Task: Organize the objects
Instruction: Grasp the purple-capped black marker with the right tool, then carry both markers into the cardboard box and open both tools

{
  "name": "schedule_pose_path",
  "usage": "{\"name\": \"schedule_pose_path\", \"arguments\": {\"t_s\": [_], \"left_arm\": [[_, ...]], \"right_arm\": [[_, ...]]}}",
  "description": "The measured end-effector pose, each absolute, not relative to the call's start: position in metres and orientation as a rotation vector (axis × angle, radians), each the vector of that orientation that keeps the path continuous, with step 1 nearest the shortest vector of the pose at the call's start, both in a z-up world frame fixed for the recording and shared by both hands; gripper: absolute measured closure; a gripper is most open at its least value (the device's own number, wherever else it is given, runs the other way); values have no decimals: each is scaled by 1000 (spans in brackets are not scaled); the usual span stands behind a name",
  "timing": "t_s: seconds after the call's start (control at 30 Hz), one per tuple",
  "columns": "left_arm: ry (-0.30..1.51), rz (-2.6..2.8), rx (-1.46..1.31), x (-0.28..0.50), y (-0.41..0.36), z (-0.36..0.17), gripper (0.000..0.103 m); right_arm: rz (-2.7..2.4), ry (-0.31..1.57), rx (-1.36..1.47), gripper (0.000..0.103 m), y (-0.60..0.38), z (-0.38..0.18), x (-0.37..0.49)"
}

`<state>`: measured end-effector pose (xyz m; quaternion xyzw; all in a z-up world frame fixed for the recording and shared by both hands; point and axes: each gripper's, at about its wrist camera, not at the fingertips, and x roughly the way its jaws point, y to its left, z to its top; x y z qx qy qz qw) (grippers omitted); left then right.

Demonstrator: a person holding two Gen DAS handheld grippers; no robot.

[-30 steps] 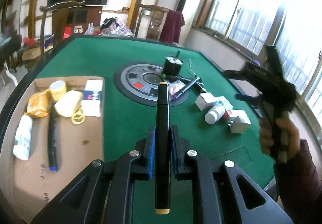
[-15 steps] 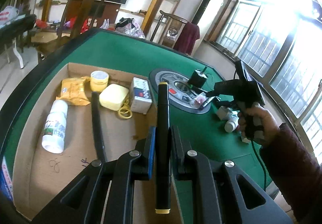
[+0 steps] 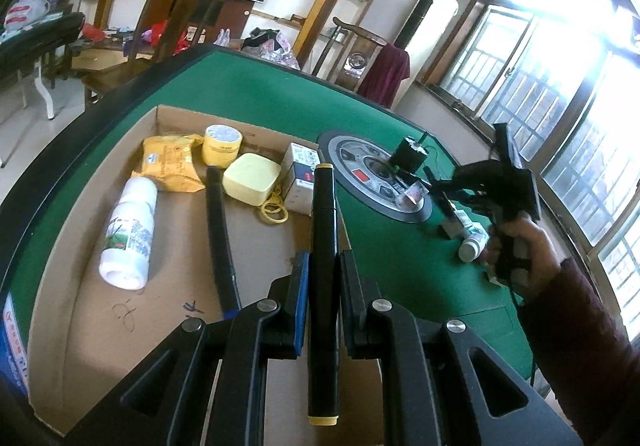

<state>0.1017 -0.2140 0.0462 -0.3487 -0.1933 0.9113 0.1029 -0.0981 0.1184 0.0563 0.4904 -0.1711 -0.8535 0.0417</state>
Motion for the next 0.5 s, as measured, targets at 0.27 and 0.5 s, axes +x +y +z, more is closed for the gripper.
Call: {"name": "schedule_pose_path", "arguments": {"t_s": [0.27,0.5], "left_arm": [[-577,2727,-1084,110,-220,44,91],[-584,2739,-1219,101,-227,31,91]], "right_arm": [[-2467,-626,1404,91,125,71,-54],[-2286,-615,1332,91,78,86,-20]]}}
